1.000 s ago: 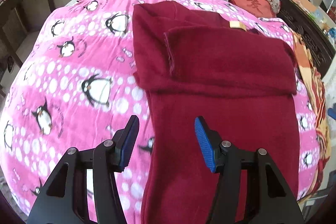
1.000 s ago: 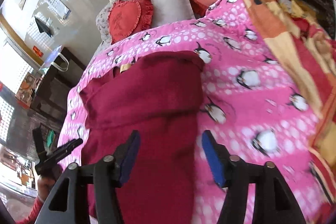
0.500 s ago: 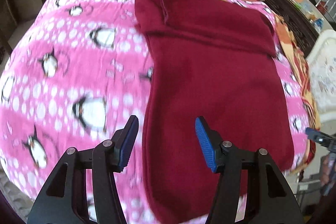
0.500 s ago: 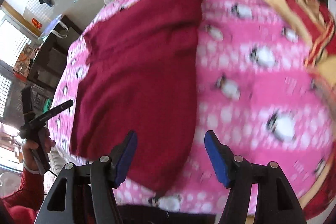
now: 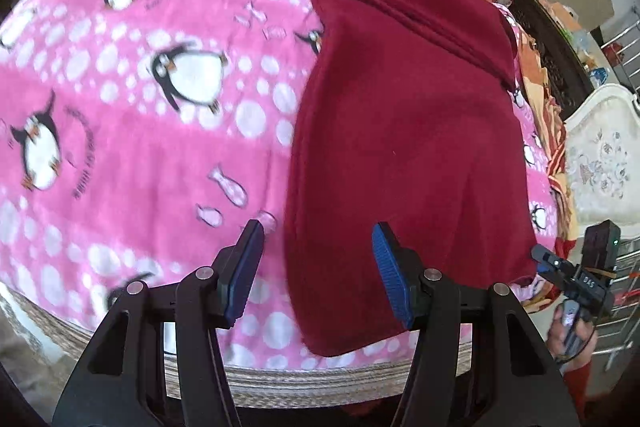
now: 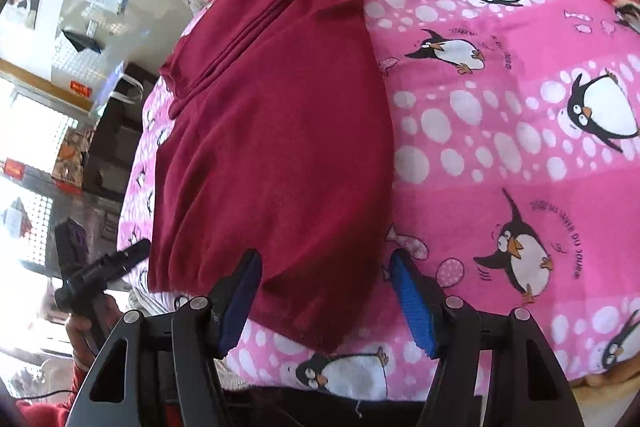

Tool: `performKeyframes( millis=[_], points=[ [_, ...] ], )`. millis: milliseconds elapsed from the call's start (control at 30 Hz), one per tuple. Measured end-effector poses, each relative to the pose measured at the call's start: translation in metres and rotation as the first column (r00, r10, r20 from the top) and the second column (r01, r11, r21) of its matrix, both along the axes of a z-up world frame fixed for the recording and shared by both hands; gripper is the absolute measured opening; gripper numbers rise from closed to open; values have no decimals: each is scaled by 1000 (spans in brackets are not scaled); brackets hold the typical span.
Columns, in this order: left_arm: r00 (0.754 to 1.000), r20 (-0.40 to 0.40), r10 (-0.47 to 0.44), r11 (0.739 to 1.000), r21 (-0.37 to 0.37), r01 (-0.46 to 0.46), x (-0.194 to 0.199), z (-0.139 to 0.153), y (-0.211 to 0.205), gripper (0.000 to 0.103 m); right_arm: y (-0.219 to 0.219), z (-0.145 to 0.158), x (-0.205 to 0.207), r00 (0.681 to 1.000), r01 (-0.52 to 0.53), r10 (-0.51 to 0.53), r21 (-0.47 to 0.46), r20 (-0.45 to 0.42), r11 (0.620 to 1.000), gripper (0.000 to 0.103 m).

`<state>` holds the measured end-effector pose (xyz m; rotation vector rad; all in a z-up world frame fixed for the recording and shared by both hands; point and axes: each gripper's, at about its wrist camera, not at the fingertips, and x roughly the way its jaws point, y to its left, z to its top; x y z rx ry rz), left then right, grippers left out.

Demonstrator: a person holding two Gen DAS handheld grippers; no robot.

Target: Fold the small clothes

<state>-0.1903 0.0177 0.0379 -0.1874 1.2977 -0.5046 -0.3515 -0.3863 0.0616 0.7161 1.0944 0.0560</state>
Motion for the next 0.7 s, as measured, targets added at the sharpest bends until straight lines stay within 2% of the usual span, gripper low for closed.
performKeyframes(
  millis=[133,233,300,400,500,567,633,667,700],
  points=[
    [1000,5,2,1000,11,-2,-5,-4,-7,58,0,4,-4,998,0,-2,36,62,999,64],
    [1000,20,9,1000,-6,-9,-6,-6,-10,66,6,7,-10,990,-61,49,90,132,994,64],
    [1000,23,9,1000,-21,-8,-6,-7,-10,74,12,4,-9,988,-82,69,89,135,993,64],
    [1000,26,3,1000,-16,-3,-7,-8,-14,75,7,-6,-8,992,-51,35,128,120,990,59],
    [999,26,-25,1000,4,25,-6,-8,-20,75,0,-10,-12,990,-25,1,169,142,985,40],
    [999,20,-25,1000,10,24,-6,-8,-22,74,-4,-14,-14,989,-9,-19,187,149,982,23],
    [1000,10,-26,1000,11,26,-7,-8,-23,40,-4,-11,-14,987,-18,-12,185,160,983,12],
    [999,-5,-35,999,16,35,-8,-9,-24,12,-4,-8,-15,985,-27,-7,191,175,981,12],
    [999,-22,-40,999,8,41,-8,-11,-24,8,-6,-2,-16,979,-35,-7,203,202,979,12]
  ],
)
